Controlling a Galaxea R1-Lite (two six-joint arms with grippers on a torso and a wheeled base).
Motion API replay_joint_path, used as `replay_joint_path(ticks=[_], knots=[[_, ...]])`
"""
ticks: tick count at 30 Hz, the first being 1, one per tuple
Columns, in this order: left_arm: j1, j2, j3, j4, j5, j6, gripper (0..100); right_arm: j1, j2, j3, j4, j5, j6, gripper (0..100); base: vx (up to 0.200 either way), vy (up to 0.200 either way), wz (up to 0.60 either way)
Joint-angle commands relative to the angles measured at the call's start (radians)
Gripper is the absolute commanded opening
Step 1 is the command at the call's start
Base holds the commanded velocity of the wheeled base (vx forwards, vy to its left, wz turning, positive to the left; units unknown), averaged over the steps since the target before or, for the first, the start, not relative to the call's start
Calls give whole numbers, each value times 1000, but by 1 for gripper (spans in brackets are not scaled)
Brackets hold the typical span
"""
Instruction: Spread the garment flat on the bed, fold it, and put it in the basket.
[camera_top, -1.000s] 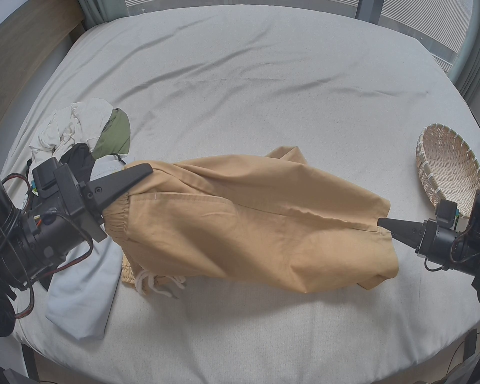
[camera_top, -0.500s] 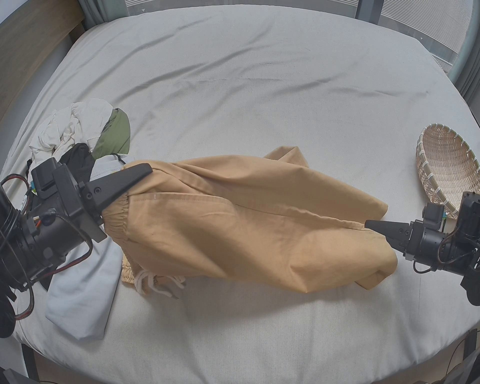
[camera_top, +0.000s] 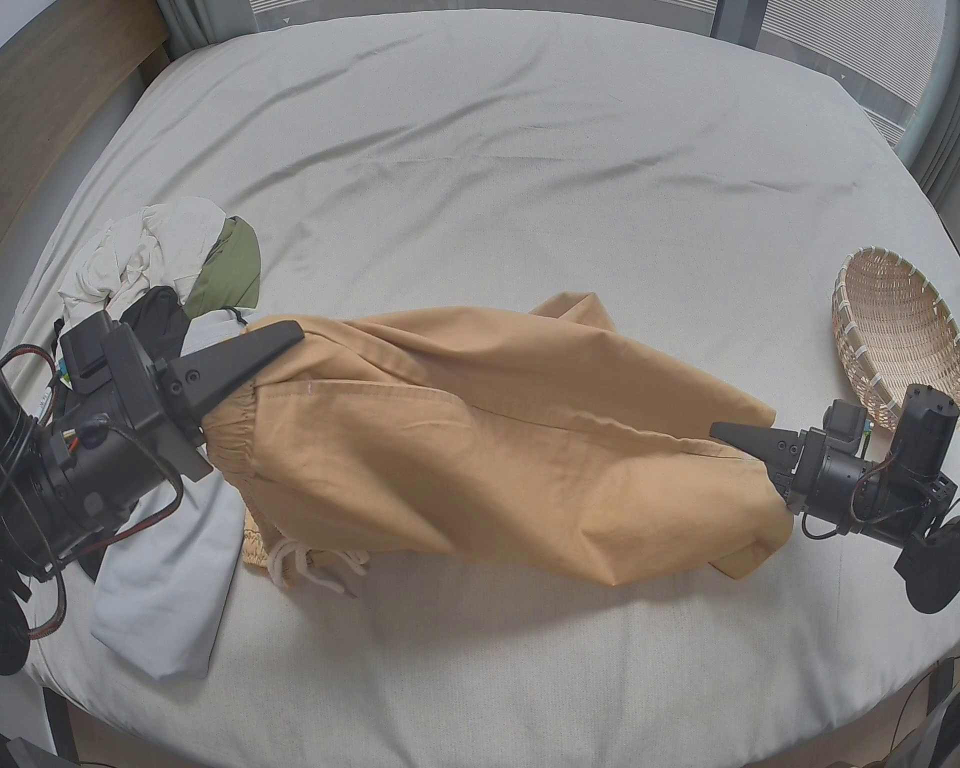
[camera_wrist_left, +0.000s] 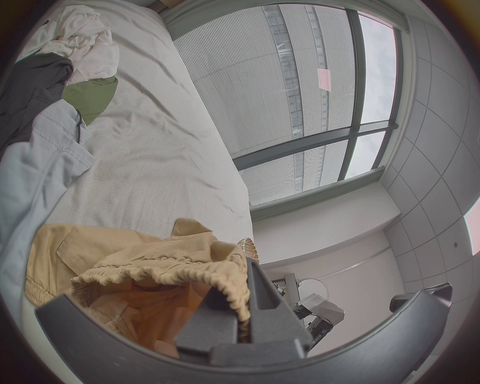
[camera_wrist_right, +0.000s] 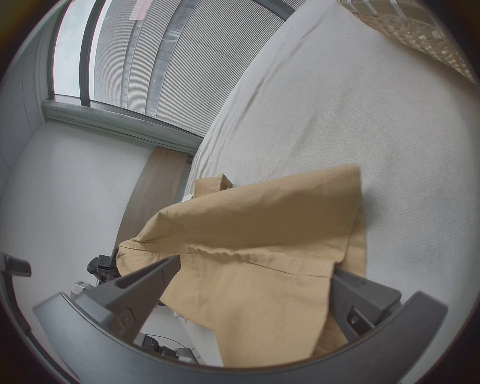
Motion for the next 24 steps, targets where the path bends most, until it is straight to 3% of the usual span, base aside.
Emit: replay_joint_path(ticks=[1,10,16,24], knots=[[-1,1,8,-24,0,-2,0,31,22,-5,-13,0,20,100,0,0,0],[-1,0,14,-36,0,-2,0,37,16,-26,-64,0,32,100,0,0,0],[-4,0,16,-36,-1,-2,0,28,-35,-26,-139,0,144,100,0,0,0],[-4,-2,25,-38,-1,0,0,23,-38,-22,-141,0,146,100,0,0,0]])
